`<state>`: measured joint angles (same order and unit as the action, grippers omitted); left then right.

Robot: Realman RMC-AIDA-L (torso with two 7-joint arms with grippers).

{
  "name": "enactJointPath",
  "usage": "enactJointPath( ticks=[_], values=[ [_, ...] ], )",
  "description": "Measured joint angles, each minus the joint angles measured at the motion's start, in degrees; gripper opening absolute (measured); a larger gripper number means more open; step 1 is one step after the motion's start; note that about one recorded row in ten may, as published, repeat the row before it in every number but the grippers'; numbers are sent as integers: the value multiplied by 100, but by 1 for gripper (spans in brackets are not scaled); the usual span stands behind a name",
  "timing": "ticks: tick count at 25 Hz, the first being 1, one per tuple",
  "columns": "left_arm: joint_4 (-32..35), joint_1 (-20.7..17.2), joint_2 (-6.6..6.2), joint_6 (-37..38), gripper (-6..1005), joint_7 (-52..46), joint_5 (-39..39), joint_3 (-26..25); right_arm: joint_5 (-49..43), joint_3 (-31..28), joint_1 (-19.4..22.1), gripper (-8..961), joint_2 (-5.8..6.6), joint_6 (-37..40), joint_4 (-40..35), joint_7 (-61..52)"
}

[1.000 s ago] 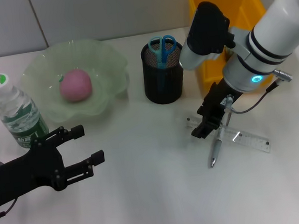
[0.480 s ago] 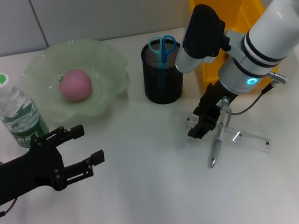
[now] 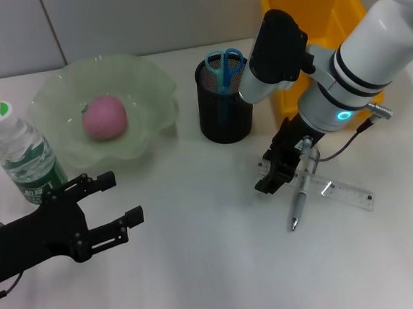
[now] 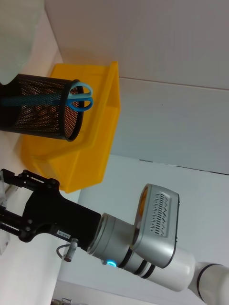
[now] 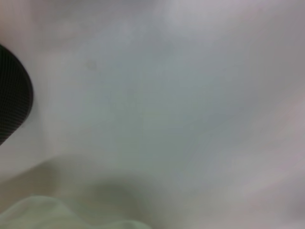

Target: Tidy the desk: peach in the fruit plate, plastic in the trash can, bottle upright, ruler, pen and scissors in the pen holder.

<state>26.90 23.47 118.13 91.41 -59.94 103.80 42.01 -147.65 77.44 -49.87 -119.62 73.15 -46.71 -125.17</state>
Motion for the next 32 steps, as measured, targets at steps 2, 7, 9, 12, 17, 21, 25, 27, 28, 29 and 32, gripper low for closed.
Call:
enactJointPath(
  ticks=[2,7,9,12,17,21,25,27,28,29,32],
  values=[
    [29,0,0,0,812,0,0,0,0,0,-4,609,0,-32,14,5],
    [36,0,0,0,812,-7,0,0,0,15,-6,607,1,-67,30,10],
    [36,0,0,0,812,-7,0,0,0,77,-11,608,1,-86,51,9],
    [35,0,0,0,812,-9,0,0,0,140,-16,598,4,-112,59,5],
    [35,-1,0,0,813,-9,0,-38,0,146,14,548,5,-179,32,-14],
    [34,-12,0,0,813,-11,0,-66,0,149,-2,475,3,-204,64,-18],
    [34,-20,0,0,813,-15,0,-67,37,126,7,403,1,-182,-7,-22],
    [39,-34,0,1,813,-34,0,-75,171,94,30,385,8,-74,-145,-76],
    [39,-34,0,1,813,-34,0,-75,248,89,57,384,16,2,-269,-132],
    [42,-35,0,3,813,-42,0,-78,337,82,93,384,26,89,-426,-206],
    [49,-43,0,15,813,-58,0,-104,621,49,361,383,31,266,-1162,-366]
  ],
)
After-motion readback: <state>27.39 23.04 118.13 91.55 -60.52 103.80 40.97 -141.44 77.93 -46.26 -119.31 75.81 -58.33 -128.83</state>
